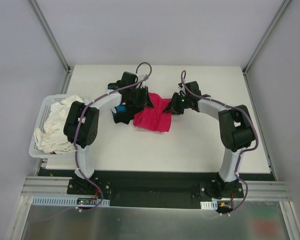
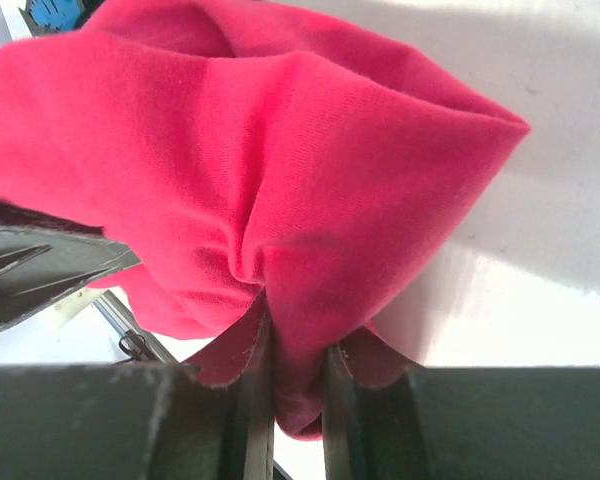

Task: Fold and stack the t-shirts
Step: Put the neatly folded tshirt into the corner of the board with both arms

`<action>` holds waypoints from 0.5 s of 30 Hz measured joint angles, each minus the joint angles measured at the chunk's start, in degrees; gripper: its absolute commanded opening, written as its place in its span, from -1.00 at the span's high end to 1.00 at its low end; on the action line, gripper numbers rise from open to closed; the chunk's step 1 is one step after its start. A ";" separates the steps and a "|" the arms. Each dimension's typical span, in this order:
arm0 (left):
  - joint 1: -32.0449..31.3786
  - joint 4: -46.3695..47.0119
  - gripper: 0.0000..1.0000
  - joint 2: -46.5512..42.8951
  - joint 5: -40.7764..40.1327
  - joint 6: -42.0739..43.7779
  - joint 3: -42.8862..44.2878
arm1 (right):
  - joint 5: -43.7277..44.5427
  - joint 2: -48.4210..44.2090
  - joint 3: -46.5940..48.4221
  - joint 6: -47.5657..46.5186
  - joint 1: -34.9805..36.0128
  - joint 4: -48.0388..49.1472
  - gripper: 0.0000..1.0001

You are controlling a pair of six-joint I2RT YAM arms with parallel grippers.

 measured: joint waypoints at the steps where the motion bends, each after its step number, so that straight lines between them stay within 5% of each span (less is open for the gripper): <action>1: 0.33 -0.02 1.00 -0.61 -0.07 0.00 -0.15 | 0.09 0.33 0.76 -0.02 0.11 -0.33 0.98; 15: 5.33 0.87 1.00 -5.40 -1.77 0.00 -1.77 | 0.26 11.63 25.27 -2.01 2.08 -12.07 0.98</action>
